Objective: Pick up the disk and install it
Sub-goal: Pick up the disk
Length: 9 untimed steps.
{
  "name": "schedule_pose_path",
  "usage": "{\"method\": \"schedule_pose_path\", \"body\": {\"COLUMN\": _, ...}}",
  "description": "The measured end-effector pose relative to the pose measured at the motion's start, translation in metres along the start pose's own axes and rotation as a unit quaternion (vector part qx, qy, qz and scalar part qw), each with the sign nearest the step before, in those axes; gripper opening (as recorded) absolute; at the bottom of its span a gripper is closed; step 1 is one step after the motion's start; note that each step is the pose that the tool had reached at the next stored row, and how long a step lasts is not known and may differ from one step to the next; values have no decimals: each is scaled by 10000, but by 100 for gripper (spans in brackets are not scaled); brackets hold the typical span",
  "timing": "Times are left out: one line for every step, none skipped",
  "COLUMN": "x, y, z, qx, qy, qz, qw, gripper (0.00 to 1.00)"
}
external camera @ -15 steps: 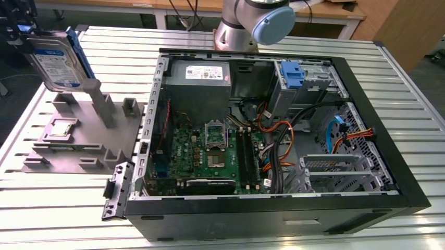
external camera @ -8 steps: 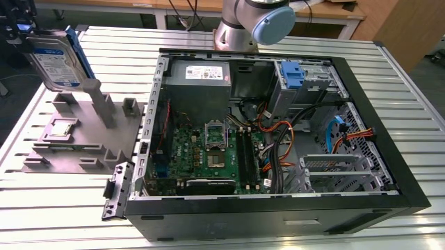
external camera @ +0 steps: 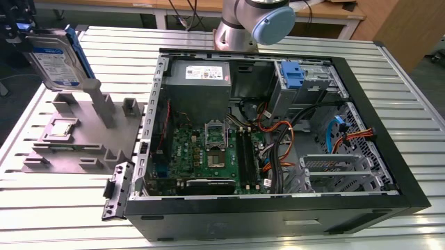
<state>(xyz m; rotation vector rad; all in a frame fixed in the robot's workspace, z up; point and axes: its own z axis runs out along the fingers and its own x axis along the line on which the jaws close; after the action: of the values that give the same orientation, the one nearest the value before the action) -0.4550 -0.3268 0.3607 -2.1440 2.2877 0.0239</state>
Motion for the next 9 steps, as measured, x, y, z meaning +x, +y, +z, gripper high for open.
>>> {"method": "schedule_pose_path", "body": {"x": 0, "y": 0, "z": -1, "qx": 0, "qy": 0, "qz": 0, "qw": 10000, "gripper": 37}}
{"method": "schedule_pose_path", "body": {"x": 0, "y": 0, "z": -1, "qx": 1, "qy": 0, "qz": 0, "qw": 10000, "gripper": 37}}
{"method": "schedule_pose_path", "body": {"x": 0, "y": 0, "z": -4, "qx": 0, "qy": 0, "qz": 0, "qw": 10000, "gripper": 37}}
{"method": "schedule_pose_path", "body": {"x": 0, "y": 0, "z": -7, "qx": -1, "qy": 0, "qz": 0, "qw": 10000, "gripper": 37}}
{"method": "schedule_pose_path", "body": {"x": 0, "y": 0, "z": -8, "qx": 0, "qy": 0, "qz": 0, "qw": 10000, "gripper": 37}}
{"method": "schedule_pose_path", "body": {"x": 0, "y": 0, "z": -13, "qx": 0, "qy": 0, "qz": 0, "qw": 10000, "gripper": 37}}
{"method": "schedule_pose_path", "body": {"x": 0, "y": 0, "z": -13, "qx": 0, "qy": 0, "qz": 0, "qw": 10000, "gripper": 37}}
{"method": "schedule_pose_path", "body": {"x": 0, "y": 0, "z": -14, "qx": 0, "qy": 0, "qz": 0, "qw": 10000, "gripper": 37}}
{"method": "schedule_pose_path", "body": {"x": 0, "y": 0, "z": -16, "qx": -1, "qy": 0, "qz": 0, "qw": 10000, "gripper": 37}}
